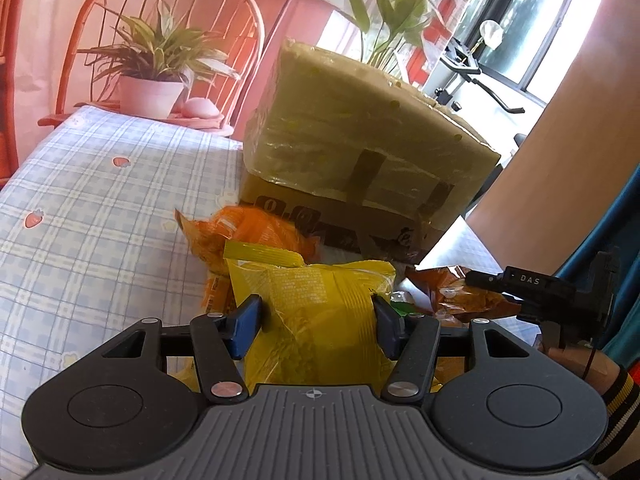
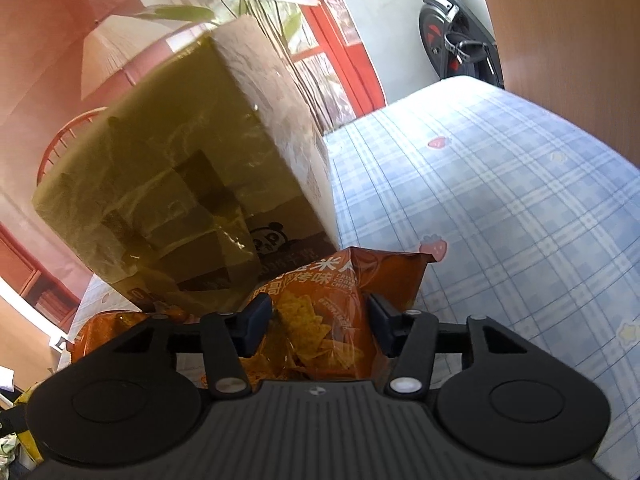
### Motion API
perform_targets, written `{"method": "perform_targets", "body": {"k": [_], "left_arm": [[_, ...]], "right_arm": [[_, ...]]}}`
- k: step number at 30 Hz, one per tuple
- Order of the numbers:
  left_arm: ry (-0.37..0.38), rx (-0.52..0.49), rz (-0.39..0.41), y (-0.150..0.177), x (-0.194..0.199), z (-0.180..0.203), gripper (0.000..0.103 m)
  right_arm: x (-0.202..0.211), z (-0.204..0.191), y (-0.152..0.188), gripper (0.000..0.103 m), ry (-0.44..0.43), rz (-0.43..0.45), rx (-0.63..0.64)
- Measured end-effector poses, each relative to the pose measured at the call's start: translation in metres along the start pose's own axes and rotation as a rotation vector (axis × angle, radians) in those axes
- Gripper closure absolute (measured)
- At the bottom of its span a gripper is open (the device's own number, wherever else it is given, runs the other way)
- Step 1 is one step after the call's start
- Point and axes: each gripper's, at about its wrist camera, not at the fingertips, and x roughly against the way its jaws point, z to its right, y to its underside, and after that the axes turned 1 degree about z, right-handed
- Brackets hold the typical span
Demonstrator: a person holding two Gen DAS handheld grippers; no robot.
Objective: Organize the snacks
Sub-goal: 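Grasp the orange corn chip bag with the right tool while the left tool grasps the yellow bag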
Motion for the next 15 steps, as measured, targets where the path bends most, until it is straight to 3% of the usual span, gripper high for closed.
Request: {"method": "perform_targets", "body": {"k": [15], "left_arm": [[0.011, -0.020, 0.074, -0.009, 0.013, 0.001, 0.042]], "right_arm": [[0.033, -0.003, -0.008, 0.051, -0.063, 0.080, 0.009]]}}
